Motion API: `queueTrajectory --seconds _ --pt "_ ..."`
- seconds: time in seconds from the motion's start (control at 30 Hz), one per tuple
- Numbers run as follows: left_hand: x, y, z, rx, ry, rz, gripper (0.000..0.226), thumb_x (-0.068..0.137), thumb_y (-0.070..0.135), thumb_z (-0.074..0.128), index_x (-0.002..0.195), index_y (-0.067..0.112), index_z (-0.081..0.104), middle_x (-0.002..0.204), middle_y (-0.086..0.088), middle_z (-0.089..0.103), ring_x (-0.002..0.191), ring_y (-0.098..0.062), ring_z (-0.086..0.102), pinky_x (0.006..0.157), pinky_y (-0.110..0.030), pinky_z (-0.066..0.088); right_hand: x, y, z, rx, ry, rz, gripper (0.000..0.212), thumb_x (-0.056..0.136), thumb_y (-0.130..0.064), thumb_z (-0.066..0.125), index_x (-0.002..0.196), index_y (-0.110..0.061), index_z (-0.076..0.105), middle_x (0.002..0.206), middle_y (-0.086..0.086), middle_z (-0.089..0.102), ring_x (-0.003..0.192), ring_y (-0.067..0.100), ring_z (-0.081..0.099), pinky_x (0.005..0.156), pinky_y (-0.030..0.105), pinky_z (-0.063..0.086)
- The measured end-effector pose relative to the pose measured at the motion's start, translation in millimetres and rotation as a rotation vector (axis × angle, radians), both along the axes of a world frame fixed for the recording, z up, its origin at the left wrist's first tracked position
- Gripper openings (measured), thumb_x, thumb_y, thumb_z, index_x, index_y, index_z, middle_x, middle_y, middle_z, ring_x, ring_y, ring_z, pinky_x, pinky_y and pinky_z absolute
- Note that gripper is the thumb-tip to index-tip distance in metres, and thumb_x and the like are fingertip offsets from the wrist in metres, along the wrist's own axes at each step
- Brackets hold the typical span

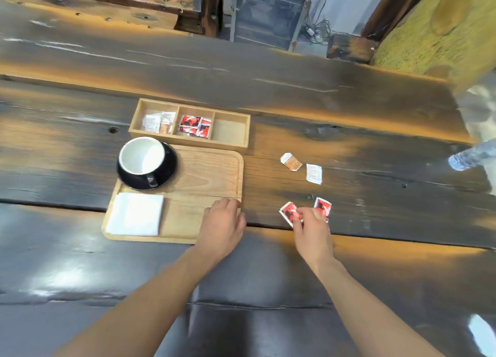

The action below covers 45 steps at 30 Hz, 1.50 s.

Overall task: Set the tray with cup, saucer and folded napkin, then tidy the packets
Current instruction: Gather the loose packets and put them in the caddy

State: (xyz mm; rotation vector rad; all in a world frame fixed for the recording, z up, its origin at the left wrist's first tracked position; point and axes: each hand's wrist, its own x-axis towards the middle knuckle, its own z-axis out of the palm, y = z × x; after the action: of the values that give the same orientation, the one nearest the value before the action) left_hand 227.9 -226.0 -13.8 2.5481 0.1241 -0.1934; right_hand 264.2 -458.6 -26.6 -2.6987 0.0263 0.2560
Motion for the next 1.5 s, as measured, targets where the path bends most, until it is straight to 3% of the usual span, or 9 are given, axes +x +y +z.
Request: queueTrajectory --seconds 0.2,0.5,0.6,0.73,0.87,1.1,1.3,1.4,1.5 --pt "53 -88 -9 -0.148 0.072 0.097 0.024 0.096 0.02 0.049 0.11 0.005 0.063 0.107 -0.017 0.069 0.101 -0.038 0.063 0.086 -0.045 0.05 28 -89 -7 0.079 0.09 -0.069 0.02 0.098 -0.01 0.053 0.112 -0.008 0.068 0.11 0.011 0.065 0.104 0.032 0.061 0.091 0.045 0.05" --pt "173 -115 -32 -0.187 0.21 0.298 0.022 0.095 0.031 0.048 0.099 0.015 0.062 0.108 -0.017 0.073 0.098 -0.036 0.065 0.078 -0.035 0.048 118 -97 -14 0.223 0.186 -0.19 0.015 0.097 -0.018 0.055 0.102 -0.013 0.068 0.106 0.008 0.071 0.102 0.03 0.064 0.084 0.036 0.049" --pt "207 -118 -48 -0.106 0.217 0.278 0.031 0.096 0.033 0.05 0.113 0.009 0.062 0.115 -0.019 0.07 0.105 -0.039 0.063 0.082 -0.037 0.048 153 -87 -22 0.23 0.171 -0.207 0.017 0.096 -0.02 0.06 0.107 -0.009 0.067 0.111 0.012 0.071 0.105 0.032 0.063 0.084 0.035 0.048" --pt "231 -128 -67 0.07 0.189 0.225 0.047 0.096 0.045 0.055 0.13 0.012 0.057 0.129 -0.015 0.057 0.119 -0.035 0.052 0.099 -0.046 0.047 185 -72 -32 0.089 0.197 -0.123 0.045 0.092 -0.034 0.07 0.128 -0.011 0.059 0.13 0.014 0.056 0.119 0.036 0.057 0.094 0.04 0.047" --pt "236 -139 -77 0.156 0.142 0.21 0.046 0.09 0.041 0.065 0.126 0.014 0.057 0.128 -0.014 0.052 0.119 -0.036 0.047 0.099 -0.049 0.045 201 -68 -36 0.009 0.213 0.026 0.045 0.087 -0.033 0.077 0.126 -0.023 0.058 0.125 0.005 0.047 0.116 0.031 0.053 0.092 0.039 0.048" --pt "229 -139 -72 -0.157 0.106 0.229 0.016 0.088 0.02 0.069 0.095 0.019 0.055 0.093 -0.007 0.069 0.094 -0.031 0.061 0.07 -0.035 0.04 205 -69 -34 0.026 0.207 0.074 0.032 0.085 -0.025 0.079 0.101 -0.017 0.053 0.119 0.007 0.055 0.115 0.029 0.049 0.089 0.036 0.043" --pt "201 -132 -56 -0.61 0.184 0.384 0.028 0.086 0.003 0.074 0.106 0.013 0.057 0.092 -0.002 0.066 0.077 -0.017 0.062 0.069 -0.027 0.052 189 -75 -33 0.133 0.277 0.023 0.022 0.094 -0.017 0.068 0.112 -0.006 0.062 0.112 0.013 0.065 0.106 0.033 0.059 0.081 0.035 0.043" --pt "175 -123 -49 -0.797 0.234 0.481 0.023 0.089 0.0 0.071 0.106 0.009 0.061 0.093 -0.007 0.069 0.08 -0.023 0.066 0.078 -0.037 0.057 173 -78 -22 0.452 0.365 -0.013 0.003 0.094 -0.006 0.065 0.097 -0.005 0.065 0.093 0.009 0.066 0.085 0.023 0.061 0.068 0.032 0.046" --pt "145 -117 -44 -0.96 0.277 0.51 0.015 0.092 -0.007 0.065 0.103 0.002 0.064 0.089 -0.014 0.07 0.076 -0.024 0.066 0.071 -0.034 0.056 155 -72 -5 0.765 0.483 0.005 0.016 0.092 0.003 0.065 0.091 -0.013 0.067 0.087 0.004 0.068 0.075 0.014 0.064 0.059 0.026 0.053"
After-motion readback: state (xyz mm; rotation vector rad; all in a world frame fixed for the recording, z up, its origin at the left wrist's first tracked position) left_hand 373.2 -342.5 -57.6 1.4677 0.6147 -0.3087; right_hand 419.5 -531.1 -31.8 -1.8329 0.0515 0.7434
